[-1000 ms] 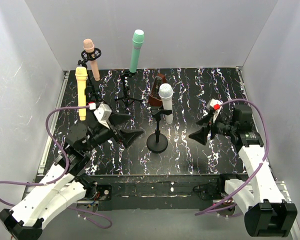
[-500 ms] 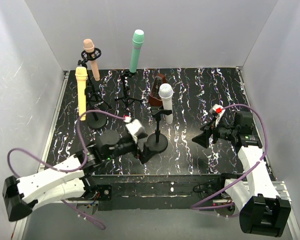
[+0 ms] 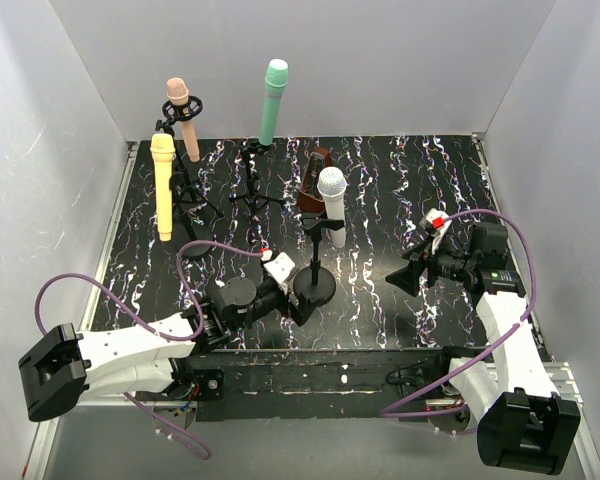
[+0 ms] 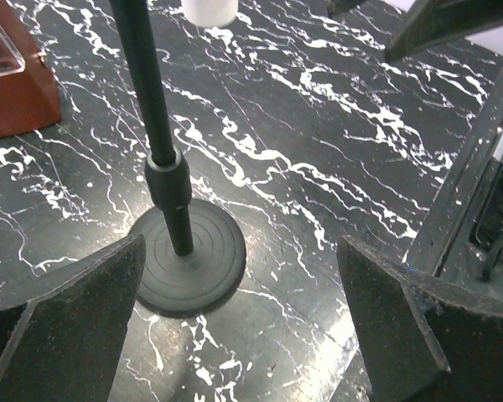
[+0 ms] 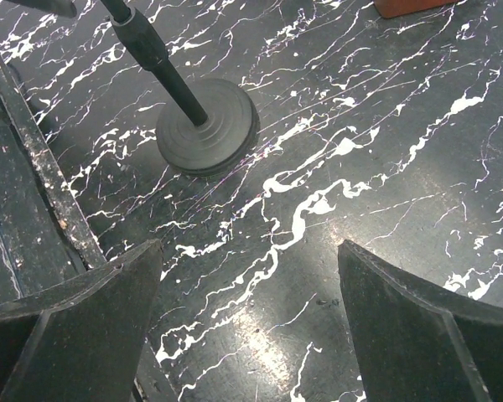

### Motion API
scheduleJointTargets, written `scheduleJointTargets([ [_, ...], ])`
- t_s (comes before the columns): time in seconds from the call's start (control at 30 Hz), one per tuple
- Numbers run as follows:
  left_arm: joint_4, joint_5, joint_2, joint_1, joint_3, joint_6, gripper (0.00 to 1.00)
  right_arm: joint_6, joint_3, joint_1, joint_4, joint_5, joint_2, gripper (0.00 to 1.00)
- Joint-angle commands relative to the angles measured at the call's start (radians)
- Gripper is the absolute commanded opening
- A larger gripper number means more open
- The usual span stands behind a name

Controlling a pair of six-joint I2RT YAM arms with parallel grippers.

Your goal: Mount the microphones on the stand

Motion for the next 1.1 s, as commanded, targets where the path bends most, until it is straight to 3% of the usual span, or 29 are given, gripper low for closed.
scheduleJointTargets([
  [0.0,0.151,-0.071,0.018,-0.004,-0.013,0.022,0.98,-0.033,0.008,-0.006,-0.006,-0.008,-0.020,0.91],
  [0.37,0.357,-0.200,0.036,-0.002,-0.092,0.004,0.98,-0.050,0.008,-0.007,-0.013,-0.009,-0.012,0.90],
  [0.7,0.561,-0.240,0.222,0.012,-0.040,0.084,0.98,-0.061,0.008,-0.009,-0.020,-0.011,-0.012,0.90],
  [0.83,0.589,-0.274,0.297,0.035,0.013,0.099,0.88,-0.064,0.009,-0.009,-0.022,-0.018,-0.010,0.90],
  [1.07,0.629,-0.211,0.386,0.093,0.087,0.094,0.72,-0.072,0.009,-0.009,-0.026,-0.017,-0.011,0.90],
])
